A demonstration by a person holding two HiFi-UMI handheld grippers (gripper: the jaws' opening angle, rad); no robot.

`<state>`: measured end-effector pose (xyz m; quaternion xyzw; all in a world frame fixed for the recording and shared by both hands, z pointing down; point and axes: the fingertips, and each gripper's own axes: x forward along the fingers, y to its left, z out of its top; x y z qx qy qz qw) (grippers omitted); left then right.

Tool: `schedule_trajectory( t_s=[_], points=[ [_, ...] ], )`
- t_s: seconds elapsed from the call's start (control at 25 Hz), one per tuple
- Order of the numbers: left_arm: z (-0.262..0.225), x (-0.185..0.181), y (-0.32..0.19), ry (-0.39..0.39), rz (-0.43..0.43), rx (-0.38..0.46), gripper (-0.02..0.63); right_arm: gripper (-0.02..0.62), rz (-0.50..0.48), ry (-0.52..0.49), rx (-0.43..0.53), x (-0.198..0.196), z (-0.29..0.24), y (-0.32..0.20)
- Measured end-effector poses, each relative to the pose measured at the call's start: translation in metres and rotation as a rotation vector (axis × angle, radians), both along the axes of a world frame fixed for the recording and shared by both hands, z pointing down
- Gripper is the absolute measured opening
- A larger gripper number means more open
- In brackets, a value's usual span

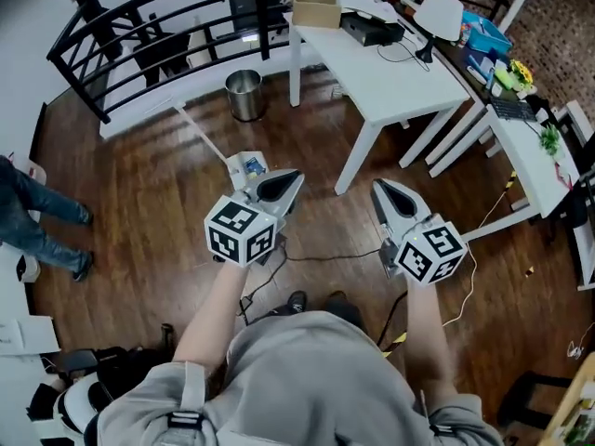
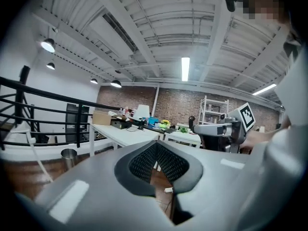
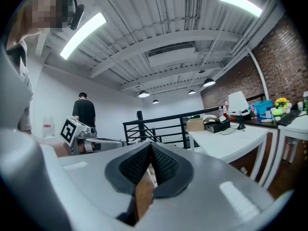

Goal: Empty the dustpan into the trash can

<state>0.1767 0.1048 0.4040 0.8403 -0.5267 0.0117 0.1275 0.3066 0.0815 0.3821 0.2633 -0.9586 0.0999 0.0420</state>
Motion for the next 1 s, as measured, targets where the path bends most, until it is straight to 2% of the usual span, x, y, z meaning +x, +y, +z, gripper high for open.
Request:
schedule_trajectory(
  t_s=[0.2, 0.4, 0.72, 1.0],
  points=[
    [0.01, -0.061, 0.003, -0.02, -0.156, -0.015, 0.005, 0.003, -0.165, 0.004, -0.012, -0.072, 0.007, -0.016],
    [0.015, -0.106, -0.004, -0.015, -0.285, -0.035, 0.005, 0.003, -0.297, -0.004, -0.013, -0.125, 0.006, -0.038],
    [0.033, -0.155, -0.045, -0.032, -0.427, -0.07, 0.005, 0.003, -0.445, 0.0, -0.02, -0.175, 0.014, -0.086],
    [0.047, -0.217, -0.087, -0.098, -0.58, -0.075, 0.005, 0.003, -0.538, -0.005, -0.055, -0.218, 0.024, -0.131]
  ],
)
